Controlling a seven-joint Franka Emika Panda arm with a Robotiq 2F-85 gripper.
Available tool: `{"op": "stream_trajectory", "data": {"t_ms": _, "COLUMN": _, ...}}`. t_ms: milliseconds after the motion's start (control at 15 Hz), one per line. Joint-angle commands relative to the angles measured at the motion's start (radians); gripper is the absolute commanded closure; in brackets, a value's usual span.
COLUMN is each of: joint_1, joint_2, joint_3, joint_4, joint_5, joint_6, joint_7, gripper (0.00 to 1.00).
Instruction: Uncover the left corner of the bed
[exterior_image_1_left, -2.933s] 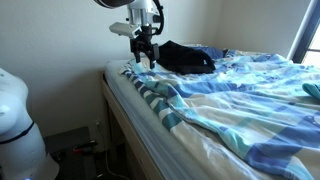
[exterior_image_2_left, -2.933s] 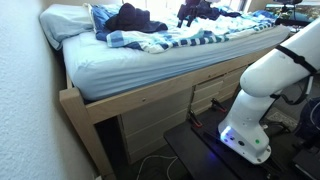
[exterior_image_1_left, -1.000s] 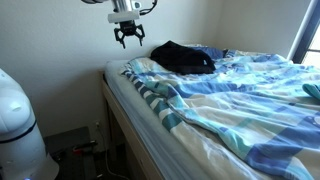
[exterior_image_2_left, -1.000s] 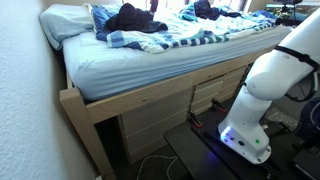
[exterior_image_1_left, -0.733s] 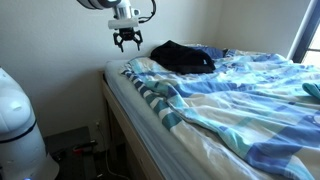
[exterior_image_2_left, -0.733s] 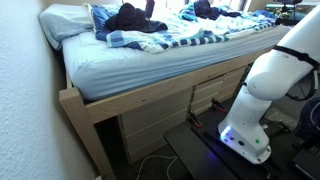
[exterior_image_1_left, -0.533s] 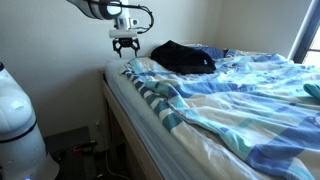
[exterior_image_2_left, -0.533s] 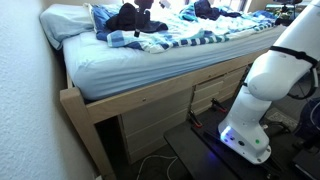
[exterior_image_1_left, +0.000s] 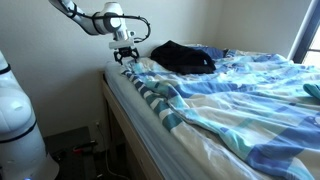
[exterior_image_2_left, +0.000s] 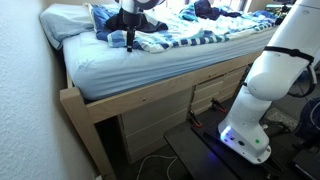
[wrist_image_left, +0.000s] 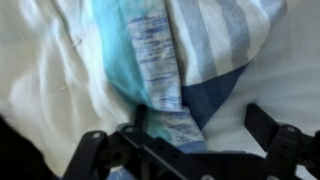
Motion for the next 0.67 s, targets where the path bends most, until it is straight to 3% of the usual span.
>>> {"op": "stream_trajectory", "data": {"t_ms": 0, "joint_1": -0.026, "joint_2": -0.015, "joint_3": 0.047, "joint_4": -0.001, "joint_5": -0.171, "joint_6": -0.033, "joint_7": 0.188, "gripper": 0.0}}
{"op": "stream_trajectory", "data": {"t_ms": 267, "joint_1": -0.027, "joint_2": -0.01, "joint_3": 0.058, "joint_4": 0.003, "joint_5": -0.255, "joint_6": -0.077, "joint_7": 0.293, "gripper": 0.0}}
{"op": "stream_trajectory", "data": {"t_ms": 600, "joint_1": -0.044, "joint_2": -0.035, "joint_3": 0.046, "joint_4": 0.008, "joint_5": -0.3, "joint_6": -0.143, "joint_7": 0.305, "gripper": 0.0}}
